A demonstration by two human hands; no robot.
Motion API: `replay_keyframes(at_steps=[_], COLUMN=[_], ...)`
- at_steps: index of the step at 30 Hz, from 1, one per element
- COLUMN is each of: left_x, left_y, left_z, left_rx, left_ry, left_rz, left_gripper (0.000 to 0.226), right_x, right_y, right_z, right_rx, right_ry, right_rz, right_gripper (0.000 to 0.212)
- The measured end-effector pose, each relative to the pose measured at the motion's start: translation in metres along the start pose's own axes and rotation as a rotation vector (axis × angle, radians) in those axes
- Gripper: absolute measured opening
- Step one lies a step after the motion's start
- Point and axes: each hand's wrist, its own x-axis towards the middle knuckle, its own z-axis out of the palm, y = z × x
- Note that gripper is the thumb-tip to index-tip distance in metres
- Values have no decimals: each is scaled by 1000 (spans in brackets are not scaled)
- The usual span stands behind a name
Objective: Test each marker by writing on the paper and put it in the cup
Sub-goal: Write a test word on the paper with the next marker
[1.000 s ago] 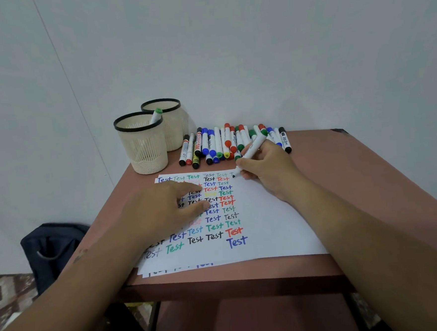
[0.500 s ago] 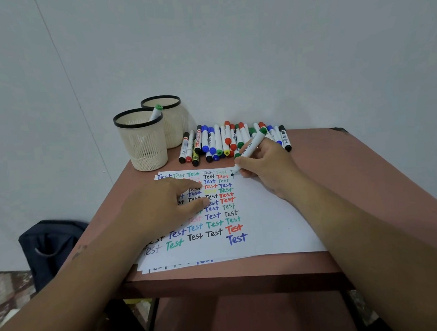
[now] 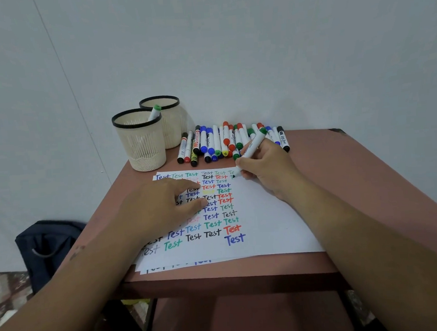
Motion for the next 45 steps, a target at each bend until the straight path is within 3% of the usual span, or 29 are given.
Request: replay_keyframes(at_steps=[45], left_x=[3], left_y=[-5], left_z=[3], left_rx=[-7], left_ry=[16], left_rz=[29], left_gripper=[59], right_x=[3], right_y=[3], right_z=[-2], right_rx=[-46], right_ry=[88], right_rz=[-38], right_gripper=[15])
